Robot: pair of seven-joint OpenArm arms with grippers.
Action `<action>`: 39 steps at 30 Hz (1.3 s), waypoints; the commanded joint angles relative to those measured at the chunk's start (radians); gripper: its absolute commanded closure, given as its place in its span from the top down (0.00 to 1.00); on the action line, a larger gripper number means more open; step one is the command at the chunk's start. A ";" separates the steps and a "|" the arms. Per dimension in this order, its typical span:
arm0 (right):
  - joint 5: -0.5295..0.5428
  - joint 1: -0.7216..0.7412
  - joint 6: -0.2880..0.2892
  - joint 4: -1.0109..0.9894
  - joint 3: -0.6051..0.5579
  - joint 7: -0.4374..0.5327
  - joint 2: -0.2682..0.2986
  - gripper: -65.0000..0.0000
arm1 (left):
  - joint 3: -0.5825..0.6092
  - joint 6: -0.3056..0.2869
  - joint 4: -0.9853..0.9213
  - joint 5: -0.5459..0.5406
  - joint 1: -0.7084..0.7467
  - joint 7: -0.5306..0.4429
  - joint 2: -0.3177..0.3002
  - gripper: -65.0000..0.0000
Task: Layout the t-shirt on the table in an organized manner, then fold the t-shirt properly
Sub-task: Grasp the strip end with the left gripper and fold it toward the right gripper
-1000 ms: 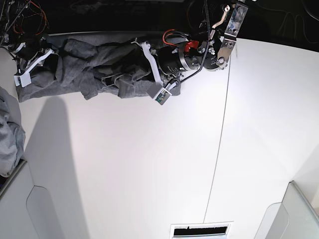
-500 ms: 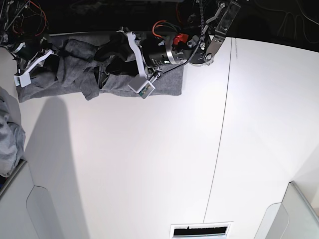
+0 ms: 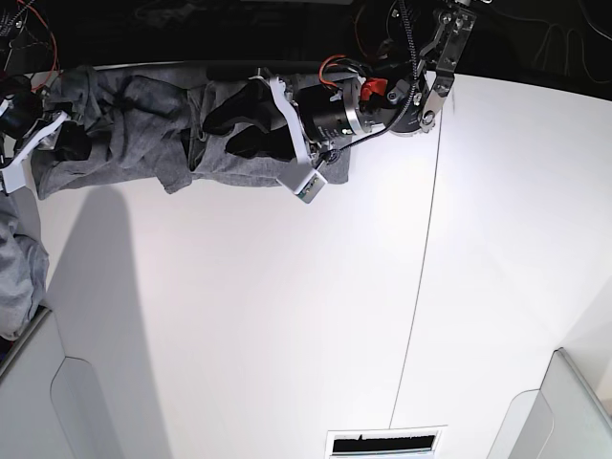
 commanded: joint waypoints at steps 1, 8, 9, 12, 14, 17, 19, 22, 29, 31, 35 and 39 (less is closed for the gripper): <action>0.014 0.005 0.006 0.015 0.037 0.037 0.019 0.26 | -0.001 -0.016 0.018 -0.034 -0.008 0.000 0.004 0.57; 0.003 0.005 -0.018 -0.026 0.198 0.060 0.080 0.56 | -0.002 -0.016 0.047 -0.080 -0.008 0.018 -0.048 0.57; 0.003 0.005 -0.018 -0.054 0.200 0.066 0.100 0.62 | -0.002 -0.016 0.048 -0.079 -0.008 0.018 -0.058 0.57; 0.007 0.019 -0.016 -0.169 0.198 0.085 0.151 0.67 | -0.002 -0.016 0.048 -0.079 -0.008 0.018 -0.090 0.57; 0.031 0.044 -0.013 -0.250 0.197 0.084 0.174 0.67 | -0.002 -0.016 0.048 -0.079 -0.008 0.017 -0.106 0.57; 0.055 0.085 0.005 -0.346 0.195 0.081 0.181 0.67 | -0.011 -0.016 0.048 -0.069 -0.008 0.014 -0.114 0.57; 0.048 0.103 0.009 -0.394 0.193 0.085 0.179 0.67 | -0.034 -0.016 0.048 -0.068 -0.008 0.014 -0.114 0.57; 0.049 0.115 0.011 -0.448 0.169 0.097 0.177 0.67 | -0.095 -0.016 0.048 -0.068 -0.008 0.014 -0.114 0.57; 0.089 0.119 0.015 -0.474 0.049 0.106 0.153 0.67 | -0.247 -0.016 0.048 -0.069 -0.008 0.014 -0.115 0.57; 0.102 0.120 0.015 -0.474 0.023 0.106 0.142 0.67 | -0.264 -0.016 0.048 -0.069 -0.007 0.014 -0.124 0.57; 0.099 0.122 0.016 -0.474 -0.017 0.104 0.103 0.67 | -0.270 -0.016 0.048 -0.068 -0.007 0.014 -0.167 0.57; 0.082 0.122 0.016 -0.474 -0.032 0.104 0.065 0.66 | -0.270 -0.016 0.048 -0.068 -0.008 0.010 -0.195 0.57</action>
